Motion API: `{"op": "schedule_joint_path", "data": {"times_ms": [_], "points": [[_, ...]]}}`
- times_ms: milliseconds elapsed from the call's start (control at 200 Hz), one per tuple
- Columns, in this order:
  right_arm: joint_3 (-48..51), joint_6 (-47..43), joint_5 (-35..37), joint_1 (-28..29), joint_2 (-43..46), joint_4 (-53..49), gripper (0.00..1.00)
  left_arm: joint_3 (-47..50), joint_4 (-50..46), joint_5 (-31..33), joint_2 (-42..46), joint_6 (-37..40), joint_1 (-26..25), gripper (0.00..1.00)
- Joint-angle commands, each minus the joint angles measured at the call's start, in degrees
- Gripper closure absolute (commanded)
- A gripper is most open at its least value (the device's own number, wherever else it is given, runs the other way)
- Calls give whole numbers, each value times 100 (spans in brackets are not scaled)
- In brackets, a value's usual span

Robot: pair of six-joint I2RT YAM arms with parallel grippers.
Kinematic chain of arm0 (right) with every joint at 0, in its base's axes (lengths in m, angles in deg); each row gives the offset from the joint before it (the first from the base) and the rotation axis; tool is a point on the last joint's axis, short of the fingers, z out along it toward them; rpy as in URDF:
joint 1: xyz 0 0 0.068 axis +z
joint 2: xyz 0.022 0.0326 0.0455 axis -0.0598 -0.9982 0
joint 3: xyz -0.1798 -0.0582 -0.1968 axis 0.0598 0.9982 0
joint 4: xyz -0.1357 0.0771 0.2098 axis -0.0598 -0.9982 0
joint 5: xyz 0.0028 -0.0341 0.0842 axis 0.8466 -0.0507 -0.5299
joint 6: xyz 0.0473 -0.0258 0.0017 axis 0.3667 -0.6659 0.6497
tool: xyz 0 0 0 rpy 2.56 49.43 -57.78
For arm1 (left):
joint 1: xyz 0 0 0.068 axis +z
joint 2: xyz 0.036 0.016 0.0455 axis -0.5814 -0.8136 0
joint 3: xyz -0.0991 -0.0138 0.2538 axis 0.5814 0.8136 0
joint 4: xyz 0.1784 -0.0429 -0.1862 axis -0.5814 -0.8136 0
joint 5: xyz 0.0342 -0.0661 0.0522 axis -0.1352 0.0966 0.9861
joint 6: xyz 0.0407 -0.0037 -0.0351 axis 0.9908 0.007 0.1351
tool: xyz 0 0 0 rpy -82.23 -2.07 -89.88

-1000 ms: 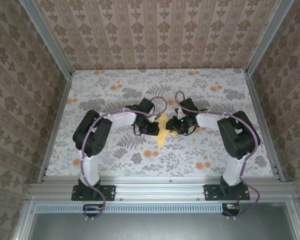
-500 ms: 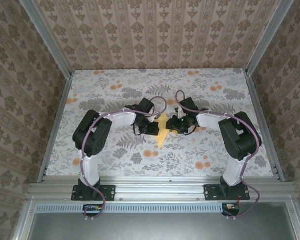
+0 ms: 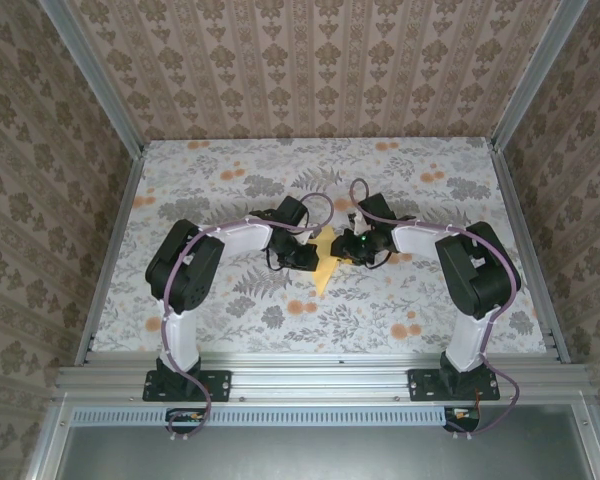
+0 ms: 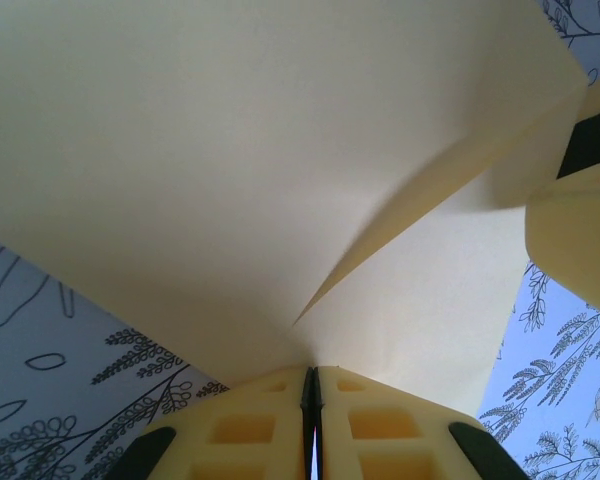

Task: Fold a paper plane with a square sheet of paper (pick it up from the middle)
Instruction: Fourth fold the wing at the center of the table.

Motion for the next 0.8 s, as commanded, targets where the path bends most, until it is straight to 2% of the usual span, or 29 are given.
{"op": "schedule_joint_path", "data": {"times_ms": [0,315,795], "points": [[-123,72,-156,13,-76,73,71,135,-108,234,-311,113,25,89],[-45,129,-206,78,-12,149,84,139,-50,208,-307,94,33,89],[-244,168,-157,244,-99,51,92,137,44,139,-390,53,51,89]]}}
